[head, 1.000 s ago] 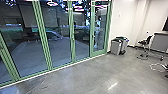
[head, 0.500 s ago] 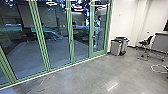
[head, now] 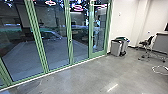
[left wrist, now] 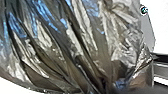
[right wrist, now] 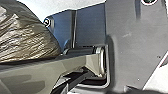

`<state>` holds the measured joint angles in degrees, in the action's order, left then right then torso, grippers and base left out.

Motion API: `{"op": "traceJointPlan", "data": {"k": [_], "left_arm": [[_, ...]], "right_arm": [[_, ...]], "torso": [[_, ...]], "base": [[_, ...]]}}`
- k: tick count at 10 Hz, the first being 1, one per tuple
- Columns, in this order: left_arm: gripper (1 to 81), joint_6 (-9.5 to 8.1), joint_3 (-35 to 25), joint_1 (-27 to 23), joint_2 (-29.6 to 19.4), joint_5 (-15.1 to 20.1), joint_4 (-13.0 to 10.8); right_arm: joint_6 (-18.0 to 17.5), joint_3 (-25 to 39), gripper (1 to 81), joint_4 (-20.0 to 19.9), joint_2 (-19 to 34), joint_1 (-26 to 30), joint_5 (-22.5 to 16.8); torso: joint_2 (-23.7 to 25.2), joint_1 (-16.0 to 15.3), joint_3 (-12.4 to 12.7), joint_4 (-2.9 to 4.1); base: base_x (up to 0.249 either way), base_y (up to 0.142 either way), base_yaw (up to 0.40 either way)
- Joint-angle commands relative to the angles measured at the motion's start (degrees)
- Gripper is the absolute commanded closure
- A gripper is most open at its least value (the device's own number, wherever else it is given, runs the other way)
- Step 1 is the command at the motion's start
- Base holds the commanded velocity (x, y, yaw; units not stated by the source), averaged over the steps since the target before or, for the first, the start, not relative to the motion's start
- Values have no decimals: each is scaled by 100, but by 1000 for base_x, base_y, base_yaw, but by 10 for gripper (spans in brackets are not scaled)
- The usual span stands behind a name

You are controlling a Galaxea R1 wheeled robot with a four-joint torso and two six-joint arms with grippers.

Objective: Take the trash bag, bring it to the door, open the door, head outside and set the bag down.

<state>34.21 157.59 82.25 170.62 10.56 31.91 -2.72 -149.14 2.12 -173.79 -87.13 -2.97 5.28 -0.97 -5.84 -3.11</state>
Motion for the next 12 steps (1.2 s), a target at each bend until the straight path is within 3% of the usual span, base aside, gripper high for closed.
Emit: {"op": "traceJointPlan", "data": {"k": [1,12], "left_arm": [[811,7,0,-310,-10,491,-1],[811,7,9,-310,-19,491,-1]], "right_arm": [[17,44,10,52,-71,270,-353],[35,44,10,43,-80,261,-353]], "torso": [[0,0,0,0],[0,0,0,0]], "base": [[154,-73,0],[158,-6,0]]}}
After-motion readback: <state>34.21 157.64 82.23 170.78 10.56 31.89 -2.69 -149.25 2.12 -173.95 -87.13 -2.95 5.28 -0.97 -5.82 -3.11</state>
